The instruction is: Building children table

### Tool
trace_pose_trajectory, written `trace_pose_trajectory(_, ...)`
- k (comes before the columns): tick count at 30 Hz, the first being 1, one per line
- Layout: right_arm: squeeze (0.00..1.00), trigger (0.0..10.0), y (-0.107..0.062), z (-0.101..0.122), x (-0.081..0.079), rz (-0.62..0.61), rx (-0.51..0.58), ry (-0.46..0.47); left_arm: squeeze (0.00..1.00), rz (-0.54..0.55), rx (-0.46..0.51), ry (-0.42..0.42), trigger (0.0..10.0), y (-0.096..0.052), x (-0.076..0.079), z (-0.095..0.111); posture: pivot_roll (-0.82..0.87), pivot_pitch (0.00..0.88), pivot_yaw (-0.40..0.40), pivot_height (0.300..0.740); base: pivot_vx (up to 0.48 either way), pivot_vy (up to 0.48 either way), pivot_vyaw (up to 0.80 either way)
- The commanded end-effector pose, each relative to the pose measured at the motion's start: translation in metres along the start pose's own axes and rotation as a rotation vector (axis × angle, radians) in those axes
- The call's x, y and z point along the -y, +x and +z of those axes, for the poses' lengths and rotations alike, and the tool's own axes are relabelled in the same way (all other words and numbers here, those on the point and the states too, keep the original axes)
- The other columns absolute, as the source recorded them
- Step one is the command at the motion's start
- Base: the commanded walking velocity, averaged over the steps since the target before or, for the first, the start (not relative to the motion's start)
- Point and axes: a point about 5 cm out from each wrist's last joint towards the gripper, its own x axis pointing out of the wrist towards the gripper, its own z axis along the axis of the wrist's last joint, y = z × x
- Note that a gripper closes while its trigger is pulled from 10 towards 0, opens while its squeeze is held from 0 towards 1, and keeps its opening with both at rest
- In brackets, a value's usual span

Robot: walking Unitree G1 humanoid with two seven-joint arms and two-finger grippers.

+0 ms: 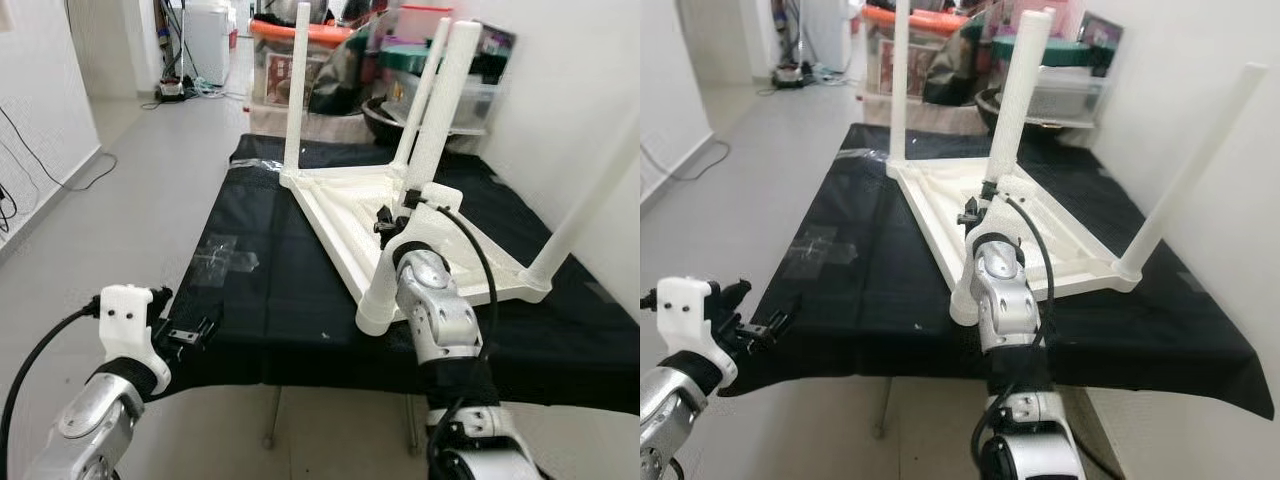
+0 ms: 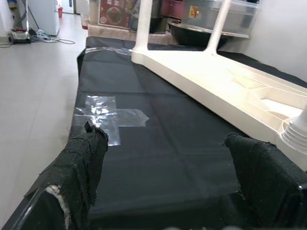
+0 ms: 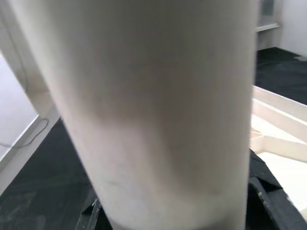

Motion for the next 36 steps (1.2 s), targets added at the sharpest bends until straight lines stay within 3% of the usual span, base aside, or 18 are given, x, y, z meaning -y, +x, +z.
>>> trace_pose_trajectory(1,0.85,10.0,0.005,-0.008,0.007,0.008,-0.044,-0.005,0.00,0.005,-0.010,-0.012,10.0,0.000,0.001,-0.005,0.10,0.000,-0.106,0.740,0.000,0.000,0.00)
trace_pose_trajectory(5,0.85,10.0,0.006,-0.003,0.010,0.005,-0.029,-0.004,0.00,0.008,-0.008,-0.013,10.0,0.001,0.000,-0.005,0.10,0.000,-0.106,0.740,0.000,0.000,0.00)
trace_pose_trajectory(6,1.00,10.0,0.007,0.004,0.015,0.011,-0.005,-0.003,0.00,0.010,-0.008,-0.014,10.0,0.000,0.000,-0.005,0.11,0.000,-0.113,0.740,0.000,0.000,0.00)
trace_pose_trajectory(7,0.00,10.0,0.010,0.020,0.019,0.083,0.045,0.009,0.00,0.010,-0.008,-0.014,10.0,0.001,0.000,-0.006,0.11,0.000,-0.111,0.740,0.000,0.000,0.00)
trace_pose_trajectory(10,0.00,10.0,0.011,0.032,0.020,0.158,0.084,0.010,0.00,0.010,-0.009,-0.013,10.0,0.001,0.000,-0.006,0.11,0.000,-0.111,0.740,0.000,0.000,0.00)
trace_pose_trajectory(12,0.00,10.0,0.009,0.046,0.016,0.502,0.172,-0.002,0.00,0.006,-0.009,-0.013,10.0,0.001,0.000,-0.007,0.10,0.000,-0.105,0.740,0.000,0.000,0.00)
trace_pose_trajectory(13,0.00,10.0,0.009,0.046,0.016,0.502,0.172,-0.002,0.00,0.006,-0.009,-0.013,10.0,0.001,0.000,-0.007,0.10,0.000,-0.105,0.740,0.000,0.000,0.00)
trace_pose_trajectory(14,0.00,10.0,0.006,0.043,0.020,0.652,0.177,-0.022,0.00,0.002,-0.009,-0.013,10.0,0.002,0.000,-0.007,0.11,0.000,-0.108,0.740,0.000,0.000,0.00)
trace_pose_trajectory(15,0.00,10.0,0.006,0.043,0.020,0.652,0.177,-0.022,0.00,0.002,-0.009,-0.013,10.0,0.002,0.000,-0.007,0.11,0.000,-0.108,0.740,0.000,0.000,0.00)
trace_pose_trajectory(17,0.00,10.0,0.001,0.034,0.028,0.871,0.131,-0.035,0.00,-0.005,-0.010,-0.014,10.0,0.002,0.000,-0.007,0.11,0.000,-0.107,0.740,0.000,0.000,0.00)
trace_pose_trajectory(19,0.00,10.0,0.001,0.034,0.028,0.871,0.131,-0.035,0.00,-0.005,-0.010,-0.014,10.0,0.002,0.000,-0.007,0.11,0.000,-0.107,0.740,0.000,0.000,0.00)
trace_pose_trajectory(20,0.00,10.0,-0.001,0.029,0.028,0.956,0.095,-0.067,0.00,-0.008,-0.011,-0.014,10.0,0.002,0.000,-0.007,0.11,0.000,-0.107,0.740,0.000,0.000,0.00)
trace_pose_trajectory(25,0.00,10.0,-0.001,0.013,0.022,1.070,0.023,-0.157,0.00,-0.013,-0.014,-0.014,10.0,0.002,0.001,-0.008,0.12,0.000,-0.107,0.740,0.000,0.000,0.00)
trace_pose_trajectory(29,0.00,10.0,0.002,0.010,0.020,1.063,0.007,-0.173,0.00,-0.015,-0.016,-0.013,10.0,0.002,0.001,-0.008,0.13,0.000,-0.112,0.740,0.000,0.000,0.00)
trace_pose_trajectory(30,0.00,0.0,0.014,0.011,0.019,0.986,0.007,-0.175,0.00,-0.019,-0.017,-0.014,10.0,0.002,0.001,-0.009,0.14,0.000,-0.121,0.740,0.000,0.000,0.00)
trace_pose_trajectory(33,0.00,0.0,0.021,0.014,0.021,0.906,0.018,-0.160,0.00,-0.019,-0.017,-0.014,10.0,0.001,0.001,-0.009,0.14,0.000,-0.126,0.740,0.000,0.000,0.00)
trace_pose_trajectory(35,0.00,0.0,0.030,0.018,0.026,0.732,0.039,-0.155,0.00,-0.019,-0.017,-0.014,10.0,0.001,0.002,-0.009,0.14,0.000,-0.128,0.740,0.000,0.000,0.00)
trace_pose_trajectory(36,0.00,0.0,0.036,0.017,0.032,0.563,0.033,-0.186,0.00,-0.019,-0.016,-0.013,10.0,0.000,0.002,-0.009,0.14,0.000,-0.132,0.740,0.000,0.000,0.00)
